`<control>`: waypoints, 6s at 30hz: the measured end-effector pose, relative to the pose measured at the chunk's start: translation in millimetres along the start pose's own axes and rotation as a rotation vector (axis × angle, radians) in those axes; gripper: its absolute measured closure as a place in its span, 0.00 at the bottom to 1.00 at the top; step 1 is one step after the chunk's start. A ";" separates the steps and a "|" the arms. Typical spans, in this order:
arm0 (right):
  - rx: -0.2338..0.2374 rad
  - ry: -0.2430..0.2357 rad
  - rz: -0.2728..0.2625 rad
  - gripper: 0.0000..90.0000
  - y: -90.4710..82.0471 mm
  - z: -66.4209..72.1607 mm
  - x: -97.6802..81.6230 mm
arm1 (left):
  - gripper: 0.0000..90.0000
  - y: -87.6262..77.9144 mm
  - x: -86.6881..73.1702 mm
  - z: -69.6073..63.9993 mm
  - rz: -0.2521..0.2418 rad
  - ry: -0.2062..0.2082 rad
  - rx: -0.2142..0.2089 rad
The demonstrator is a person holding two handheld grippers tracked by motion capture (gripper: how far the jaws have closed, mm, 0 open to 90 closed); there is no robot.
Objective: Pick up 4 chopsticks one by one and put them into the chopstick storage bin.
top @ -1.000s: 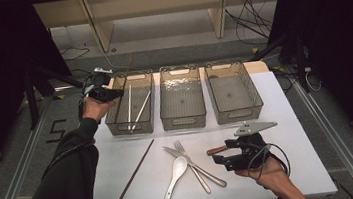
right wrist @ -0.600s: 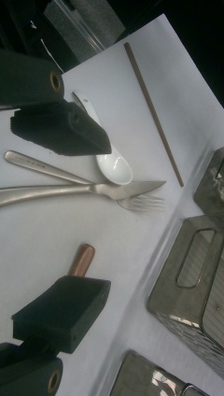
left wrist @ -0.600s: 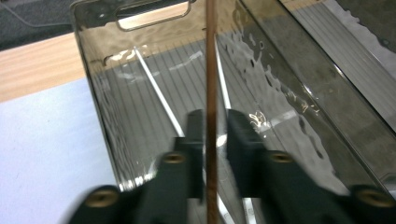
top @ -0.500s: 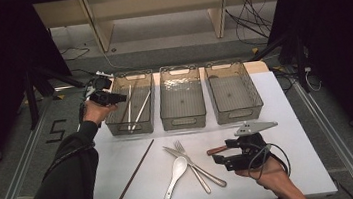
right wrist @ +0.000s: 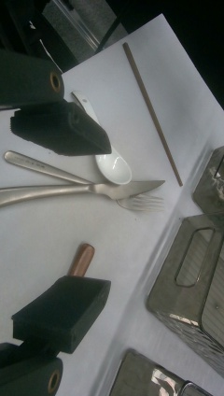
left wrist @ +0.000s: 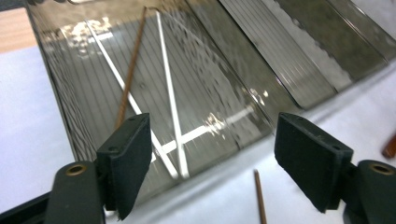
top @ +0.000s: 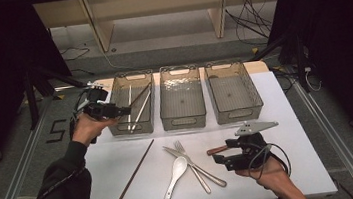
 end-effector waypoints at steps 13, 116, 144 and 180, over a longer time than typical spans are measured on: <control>-0.003 -0.002 0.000 0.33 1.0 0.2 0.2 | 0.20 -8.7 -48.2 -34.0 0.111 0.073 -0.027; -0.007 -0.009 0.012 0.33 1.5 1.8 -1.3 | 0.90 22.6 -164.0 -61.9 0.516 0.234 0.000; -0.006 -0.010 0.013 0.33 2.1 1.4 -1.4 | 0.93 0.6 -135.4 -57.8 0.380 0.202 -0.086; -0.005 0.003 -0.001 0.33 0.8 -1.4 -0.7 | 0.93 -25.0 23.2 -15.6 -0.049 0.102 -0.040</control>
Point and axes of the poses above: each handheld gripper's, and its own axes: y roughly forward along the jaws, x roughly out of its top, z roughly to its left, the point moved 7 cm from there along y, roughly forward along the jaws, and after that the axes turned 1 degree about -y, right-handed, at the moved point
